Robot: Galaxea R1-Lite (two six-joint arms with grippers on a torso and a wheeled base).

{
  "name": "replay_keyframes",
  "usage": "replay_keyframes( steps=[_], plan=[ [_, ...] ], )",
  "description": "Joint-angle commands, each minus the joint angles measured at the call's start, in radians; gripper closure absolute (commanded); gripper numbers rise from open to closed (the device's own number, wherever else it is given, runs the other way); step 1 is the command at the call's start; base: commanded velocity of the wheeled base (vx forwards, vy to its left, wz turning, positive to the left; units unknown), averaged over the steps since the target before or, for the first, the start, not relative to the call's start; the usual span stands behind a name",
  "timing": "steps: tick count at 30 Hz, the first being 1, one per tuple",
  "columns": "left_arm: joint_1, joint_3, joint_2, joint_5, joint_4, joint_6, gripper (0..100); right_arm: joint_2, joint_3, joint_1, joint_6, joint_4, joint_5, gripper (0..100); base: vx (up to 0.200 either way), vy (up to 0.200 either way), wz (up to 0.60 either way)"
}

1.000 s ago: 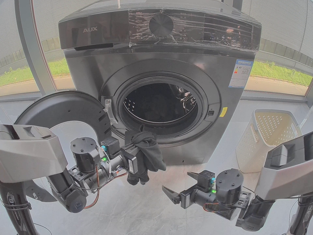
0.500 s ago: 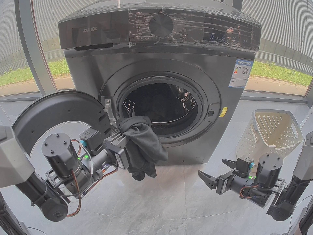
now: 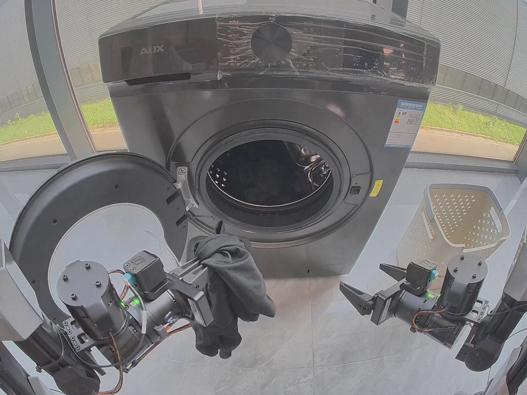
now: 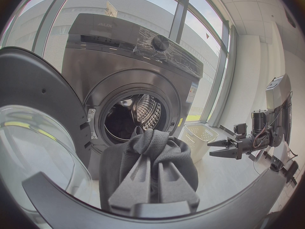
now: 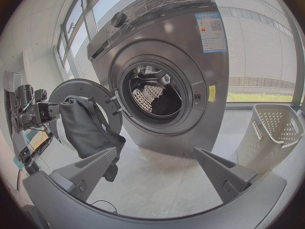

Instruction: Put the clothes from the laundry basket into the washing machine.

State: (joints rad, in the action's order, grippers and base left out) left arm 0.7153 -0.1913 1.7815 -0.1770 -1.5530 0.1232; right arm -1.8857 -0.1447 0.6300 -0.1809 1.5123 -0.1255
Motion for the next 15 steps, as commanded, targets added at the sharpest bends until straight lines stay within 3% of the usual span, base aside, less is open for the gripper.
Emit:
replay_keyframes(
  steps=[1, 11, 15],
  plan=[
    [0.009, -0.007, 0.029, -0.007, 0.001, 0.006, 100, 0.000, 0.013, -0.003, -0.005, 0.000, -0.002, 0, 0.000, 0.000, 0.00],
    [-0.007, 0.024, 0.049, -0.030, 0.001, -0.005, 100, 0.007, 0.025, 0.004, -0.006, 0.000, -0.003, 0, 0.000, 0.000, 0.00],
    [-0.008, 0.019, 0.061, -0.030, 0.002, -0.007, 100, 0.005, 0.031, 0.005, -0.008, 0.000, -0.003, 0, 0.200, 0.000, 0.00]
  ],
)
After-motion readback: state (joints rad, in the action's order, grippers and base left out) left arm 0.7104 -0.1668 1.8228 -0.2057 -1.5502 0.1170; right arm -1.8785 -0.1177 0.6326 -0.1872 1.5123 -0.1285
